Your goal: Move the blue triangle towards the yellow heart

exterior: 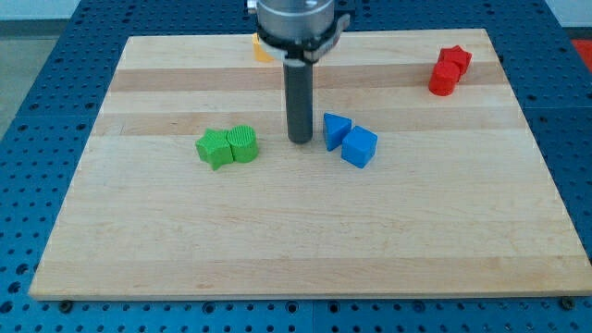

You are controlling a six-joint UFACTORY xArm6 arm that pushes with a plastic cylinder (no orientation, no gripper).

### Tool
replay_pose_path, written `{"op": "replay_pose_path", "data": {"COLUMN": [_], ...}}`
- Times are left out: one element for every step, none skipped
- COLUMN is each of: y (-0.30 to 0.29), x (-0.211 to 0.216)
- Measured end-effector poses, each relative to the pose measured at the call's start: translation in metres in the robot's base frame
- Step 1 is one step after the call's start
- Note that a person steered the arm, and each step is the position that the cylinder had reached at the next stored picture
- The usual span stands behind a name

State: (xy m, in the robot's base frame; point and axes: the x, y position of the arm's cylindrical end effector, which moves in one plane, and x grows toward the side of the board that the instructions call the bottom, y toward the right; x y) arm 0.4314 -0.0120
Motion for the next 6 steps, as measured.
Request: {"op": "replay_pose_path", "data": {"y": [0.025,0.054,0.056,0.050,0.047,0.043], "x": [0.038,0.042,0.032,0.009,-0.013,-0.030]}}
